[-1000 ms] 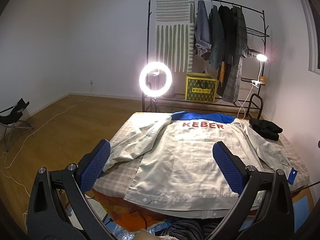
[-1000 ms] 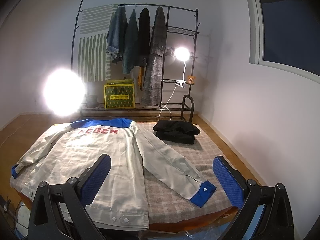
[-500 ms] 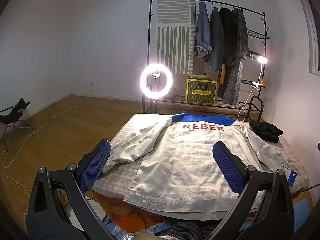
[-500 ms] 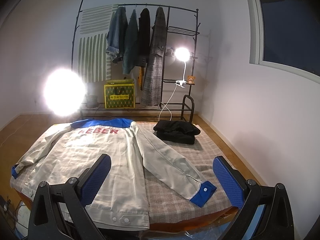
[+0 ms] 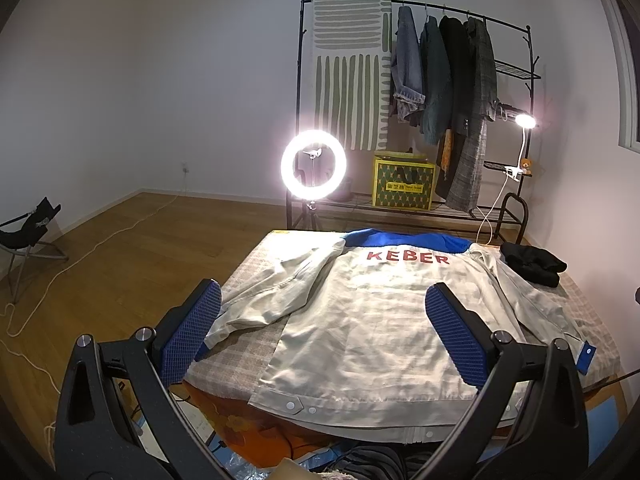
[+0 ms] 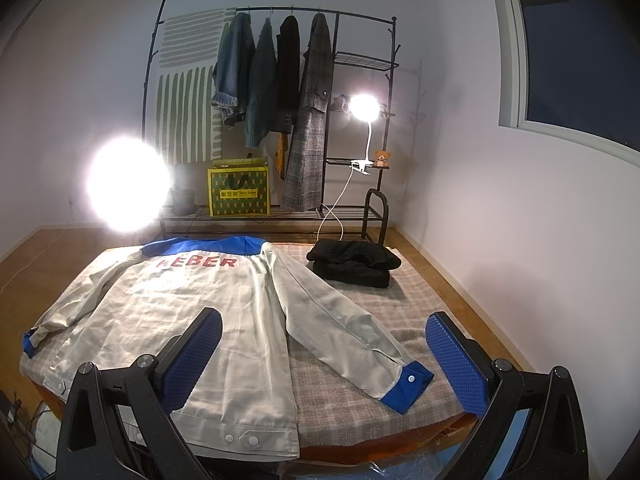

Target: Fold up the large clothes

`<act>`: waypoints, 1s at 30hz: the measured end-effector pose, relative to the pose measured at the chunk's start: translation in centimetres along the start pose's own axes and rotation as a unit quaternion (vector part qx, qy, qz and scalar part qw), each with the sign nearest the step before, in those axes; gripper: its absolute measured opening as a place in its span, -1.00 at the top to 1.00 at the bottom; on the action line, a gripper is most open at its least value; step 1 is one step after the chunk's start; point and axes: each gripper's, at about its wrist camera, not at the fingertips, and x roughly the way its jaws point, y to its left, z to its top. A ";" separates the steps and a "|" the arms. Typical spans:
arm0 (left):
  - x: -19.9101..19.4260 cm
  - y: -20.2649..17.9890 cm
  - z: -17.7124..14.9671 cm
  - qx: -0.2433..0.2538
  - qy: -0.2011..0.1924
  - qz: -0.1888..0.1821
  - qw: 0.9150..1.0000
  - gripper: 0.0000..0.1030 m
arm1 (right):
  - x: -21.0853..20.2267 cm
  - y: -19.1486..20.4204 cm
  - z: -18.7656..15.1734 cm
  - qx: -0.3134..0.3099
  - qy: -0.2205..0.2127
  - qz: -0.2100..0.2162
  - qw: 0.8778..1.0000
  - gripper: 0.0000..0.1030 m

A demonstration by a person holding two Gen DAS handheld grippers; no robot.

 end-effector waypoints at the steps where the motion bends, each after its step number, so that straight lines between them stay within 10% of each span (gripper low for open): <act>1: -0.1 0.0 0.0 0.000 0.001 0.000 1.000 -1.00 | 0.0 0.0 0.0 0.000 0.000 0.000 1.000 -0.99; 30: 2.9 2.1 -0.6 0.000 0.009 0.026 1.000 -1.00 | 1.5 3.0 1.1 -0.014 0.001 0.015 1.000 -0.99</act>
